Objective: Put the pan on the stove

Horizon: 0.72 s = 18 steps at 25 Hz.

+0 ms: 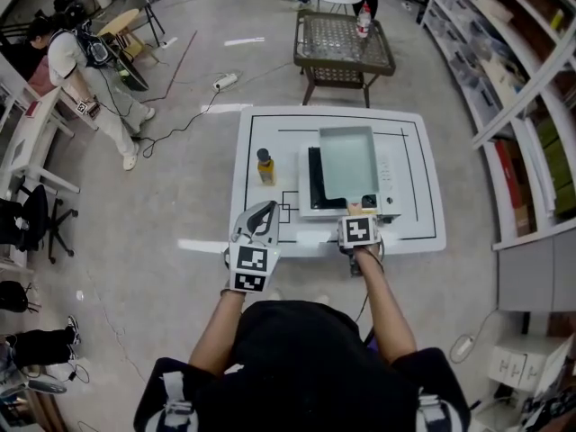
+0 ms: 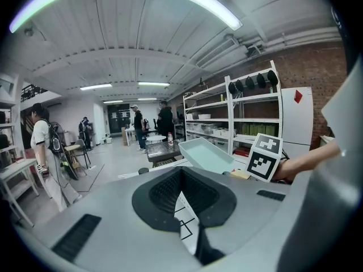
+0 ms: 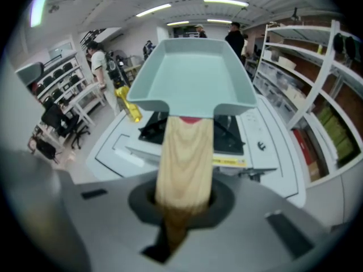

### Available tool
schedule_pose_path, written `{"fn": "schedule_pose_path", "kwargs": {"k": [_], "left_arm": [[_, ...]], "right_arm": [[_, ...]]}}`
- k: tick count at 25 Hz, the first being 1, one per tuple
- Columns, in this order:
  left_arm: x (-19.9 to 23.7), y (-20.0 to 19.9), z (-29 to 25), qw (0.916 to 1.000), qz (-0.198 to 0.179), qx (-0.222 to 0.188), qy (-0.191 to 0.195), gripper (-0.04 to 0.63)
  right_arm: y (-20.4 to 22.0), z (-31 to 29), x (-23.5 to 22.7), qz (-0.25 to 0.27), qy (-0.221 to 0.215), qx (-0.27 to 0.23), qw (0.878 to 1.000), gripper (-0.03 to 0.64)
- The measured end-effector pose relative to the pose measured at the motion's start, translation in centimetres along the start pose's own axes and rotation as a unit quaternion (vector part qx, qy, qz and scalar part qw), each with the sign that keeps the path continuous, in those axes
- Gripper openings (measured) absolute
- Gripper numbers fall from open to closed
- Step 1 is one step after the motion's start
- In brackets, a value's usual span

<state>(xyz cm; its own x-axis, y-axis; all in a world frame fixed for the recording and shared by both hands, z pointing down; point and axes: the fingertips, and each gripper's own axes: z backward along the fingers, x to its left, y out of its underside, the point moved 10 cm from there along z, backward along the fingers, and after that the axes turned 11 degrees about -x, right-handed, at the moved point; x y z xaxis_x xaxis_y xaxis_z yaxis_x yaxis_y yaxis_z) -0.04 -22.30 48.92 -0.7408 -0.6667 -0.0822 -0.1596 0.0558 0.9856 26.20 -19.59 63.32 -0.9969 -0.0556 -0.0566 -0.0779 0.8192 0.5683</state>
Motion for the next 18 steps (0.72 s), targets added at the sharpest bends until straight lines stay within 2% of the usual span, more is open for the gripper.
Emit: {"fn": "schedule_pose_path", "kwargs": {"k": [4, 8, 12, 18], "left_arm": [[0.2, 0.4, -0.2, 1.0000, -0.002, 0.006, -0.001, 0.025], [0.3, 0.5, -0.3, 0.9999, -0.006, 0.009, -0.003, 0.025], [0.5, 0.7, -0.5, 0.9999, -0.005, 0.012, -0.004, 0.025], [0.8, 1.1, -0.7, 0.9998, -0.007, 0.016, -0.007, 0.025]], "right_arm": [[-0.1, -1.2, 0.4, -0.004, -0.024, -0.011, 1.000, 0.044], [0.3, -1.4, 0.0, -0.004, -0.002, 0.017, 1.000, 0.044], [0.2, -1.9, -0.2, -0.001, 0.008, 0.022, 1.000, 0.044], [0.1, -2.7, 0.1, -0.007, 0.003, 0.029, 1.000, 0.044]]}}
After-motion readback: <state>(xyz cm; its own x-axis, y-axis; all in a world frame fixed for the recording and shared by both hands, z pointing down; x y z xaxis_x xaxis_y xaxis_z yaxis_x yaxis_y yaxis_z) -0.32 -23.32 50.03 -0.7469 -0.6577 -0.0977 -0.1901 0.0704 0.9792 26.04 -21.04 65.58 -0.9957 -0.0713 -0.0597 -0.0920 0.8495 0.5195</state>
